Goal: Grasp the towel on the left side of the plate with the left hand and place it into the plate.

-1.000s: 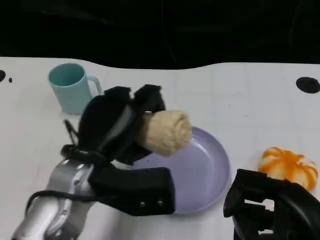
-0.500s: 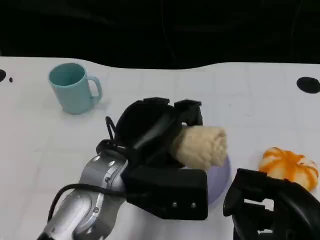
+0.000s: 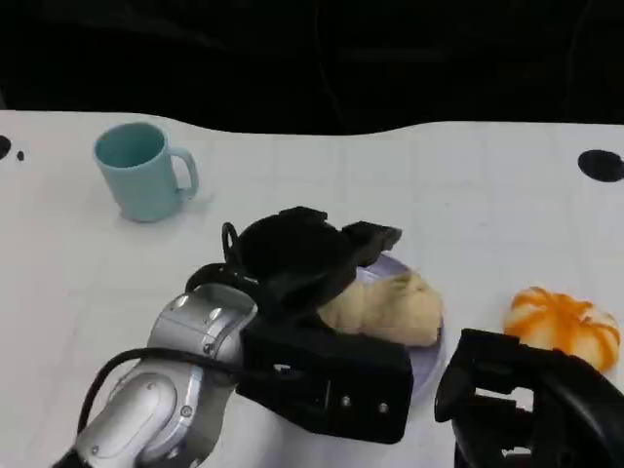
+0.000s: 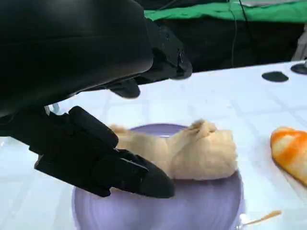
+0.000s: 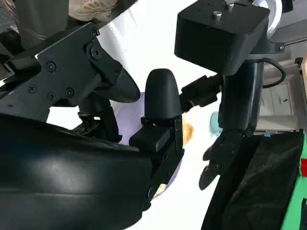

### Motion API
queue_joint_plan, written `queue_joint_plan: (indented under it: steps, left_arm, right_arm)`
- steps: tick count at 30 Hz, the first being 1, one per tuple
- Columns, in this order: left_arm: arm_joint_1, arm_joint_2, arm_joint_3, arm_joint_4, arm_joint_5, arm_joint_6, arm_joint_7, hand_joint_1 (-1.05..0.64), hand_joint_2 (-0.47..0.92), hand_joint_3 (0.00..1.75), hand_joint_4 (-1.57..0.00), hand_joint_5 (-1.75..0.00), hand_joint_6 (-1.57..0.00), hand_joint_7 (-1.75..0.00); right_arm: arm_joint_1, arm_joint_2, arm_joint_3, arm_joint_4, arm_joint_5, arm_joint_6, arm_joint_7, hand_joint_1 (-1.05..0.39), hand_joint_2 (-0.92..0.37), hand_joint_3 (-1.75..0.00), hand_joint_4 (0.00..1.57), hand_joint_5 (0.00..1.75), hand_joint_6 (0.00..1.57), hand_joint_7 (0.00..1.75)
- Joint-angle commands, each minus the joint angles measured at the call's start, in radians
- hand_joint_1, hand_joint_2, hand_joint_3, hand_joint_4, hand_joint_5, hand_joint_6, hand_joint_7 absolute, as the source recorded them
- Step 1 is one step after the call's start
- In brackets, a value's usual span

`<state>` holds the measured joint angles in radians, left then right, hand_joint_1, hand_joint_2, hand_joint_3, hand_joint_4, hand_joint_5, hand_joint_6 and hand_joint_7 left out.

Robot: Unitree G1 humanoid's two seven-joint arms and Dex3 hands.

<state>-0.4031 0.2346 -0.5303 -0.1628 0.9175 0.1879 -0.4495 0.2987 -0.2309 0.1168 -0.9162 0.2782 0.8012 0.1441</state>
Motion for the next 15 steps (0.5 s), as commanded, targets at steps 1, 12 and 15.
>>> queue_joint_plan:
  steps: [1, 12, 15]
  left_arm:
    - [-0.002, 0.028, 0.022, -0.041, 0.007, 0.011, -0.031, -0.88, 0.92, 0.18, 0.00, -0.37, -0.08, 0.00]
    - [0.070, 0.070, 0.160, -0.211, -0.159, 0.038, -0.116, -0.84, 0.92, 0.20, -0.01, -0.46, -0.14, -0.03]
    - [0.107, 0.083, 0.231, -0.265, -0.265, 0.044, -0.135, -0.77, 0.92, 0.17, -0.04, -0.52, -0.18, -0.05]
  right_arm:
    - [0.000, -0.003, -0.002, -0.008, 0.005, 0.005, -0.004, -0.08, -0.50, -1.30, 0.75, 1.75, 0.67, 1.55]
    - [0.001, -0.006, -0.008, 0.000, 0.007, -0.011, 0.005, -0.09, -0.49, -1.30, 0.75, 1.75, 0.67, 1.55]
    - [-0.001, -0.006, -0.009, -0.003, 0.008, -0.004, 0.004, -0.10, -0.49, -1.30, 0.75, 1.75, 0.67, 1.55]
